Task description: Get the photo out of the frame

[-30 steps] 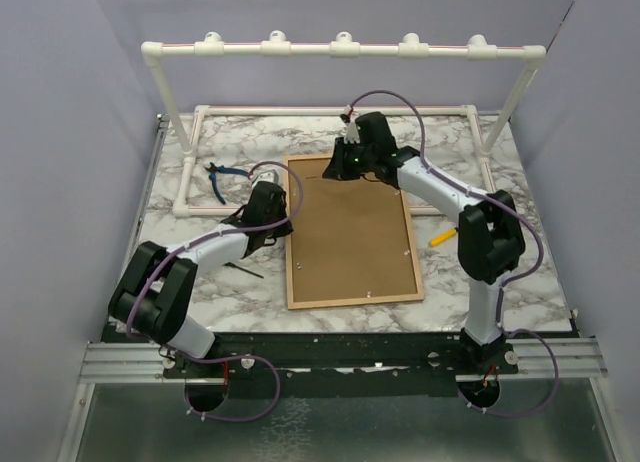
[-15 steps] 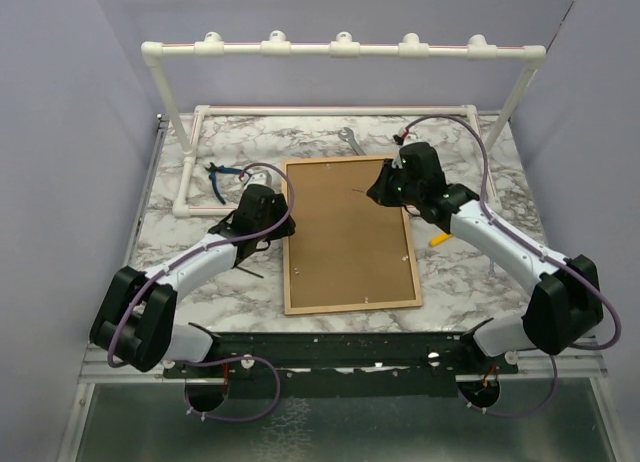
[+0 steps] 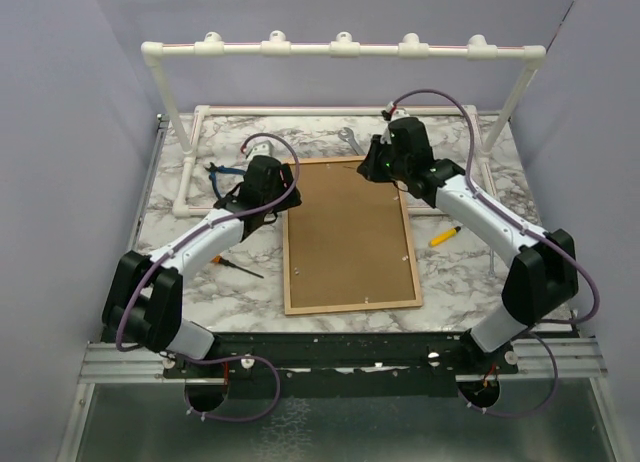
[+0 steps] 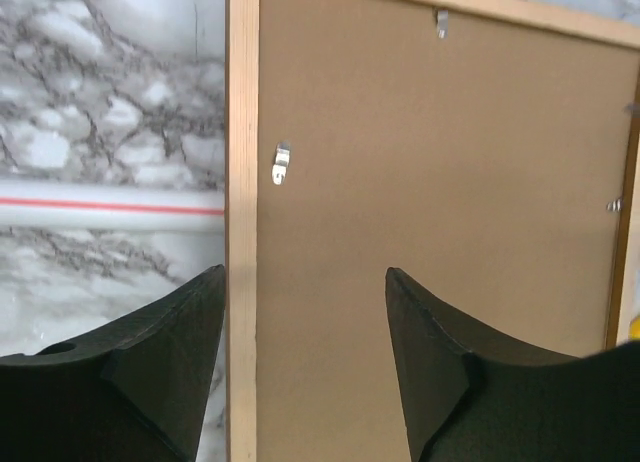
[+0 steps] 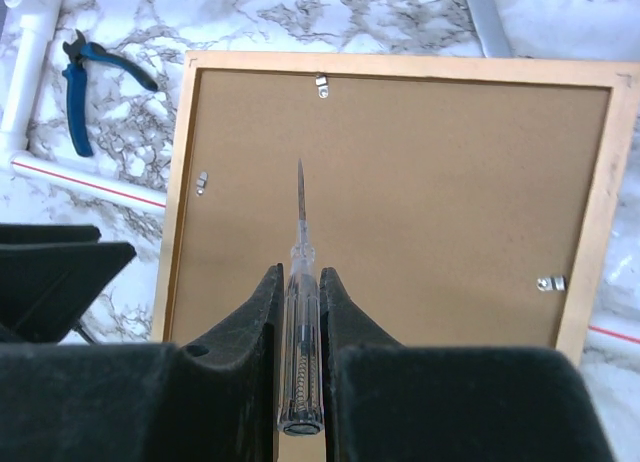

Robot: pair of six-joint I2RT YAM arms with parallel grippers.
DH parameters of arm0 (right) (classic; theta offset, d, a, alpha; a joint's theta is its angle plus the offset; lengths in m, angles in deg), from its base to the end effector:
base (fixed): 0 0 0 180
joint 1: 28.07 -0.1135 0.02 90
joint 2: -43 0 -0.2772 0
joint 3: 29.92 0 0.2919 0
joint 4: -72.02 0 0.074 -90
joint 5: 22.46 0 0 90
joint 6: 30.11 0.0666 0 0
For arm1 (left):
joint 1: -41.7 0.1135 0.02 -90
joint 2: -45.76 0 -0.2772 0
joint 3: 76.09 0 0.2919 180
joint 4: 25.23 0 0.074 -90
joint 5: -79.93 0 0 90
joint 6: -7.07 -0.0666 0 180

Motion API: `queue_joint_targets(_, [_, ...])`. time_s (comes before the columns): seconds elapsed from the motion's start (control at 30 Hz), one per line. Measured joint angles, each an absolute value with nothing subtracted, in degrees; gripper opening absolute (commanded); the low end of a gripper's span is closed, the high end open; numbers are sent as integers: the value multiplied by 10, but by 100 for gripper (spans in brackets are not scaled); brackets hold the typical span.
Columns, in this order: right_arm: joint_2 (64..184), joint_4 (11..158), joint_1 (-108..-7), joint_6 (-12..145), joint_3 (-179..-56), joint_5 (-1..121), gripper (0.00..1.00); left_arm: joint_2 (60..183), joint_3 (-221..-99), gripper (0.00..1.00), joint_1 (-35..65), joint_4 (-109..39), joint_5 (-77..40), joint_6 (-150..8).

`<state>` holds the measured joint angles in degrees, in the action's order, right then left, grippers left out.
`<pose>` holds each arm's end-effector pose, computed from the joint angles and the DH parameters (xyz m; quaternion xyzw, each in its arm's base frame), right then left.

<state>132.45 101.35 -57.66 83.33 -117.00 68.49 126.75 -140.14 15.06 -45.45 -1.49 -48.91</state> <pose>0.3733 0.2107 0.3047 -0.0428 0.8723 0.2110 0.4391 0.3327 -0.1558 0.2178 -0.0907 0.8891 -0.1662 0.4168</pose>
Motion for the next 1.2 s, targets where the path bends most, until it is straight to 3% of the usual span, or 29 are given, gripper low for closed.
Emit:
queue_joint_targets(0.3, [1455, 995, -576, 819, -1250, 638, 1, 1371, -1501, 61, 185, -444, 24, -497])
queue_joint_targets(0.93, [1473, 959, -576, 839, -1247, 656, 1, 1462, -1473, 54, 223, -320, 19, -501])
queue_joint_targets(1.2, [1537, 957, -576, 839, -1274, 674, 1, 1505, -1475, 48, 224, -279, -7, -510])
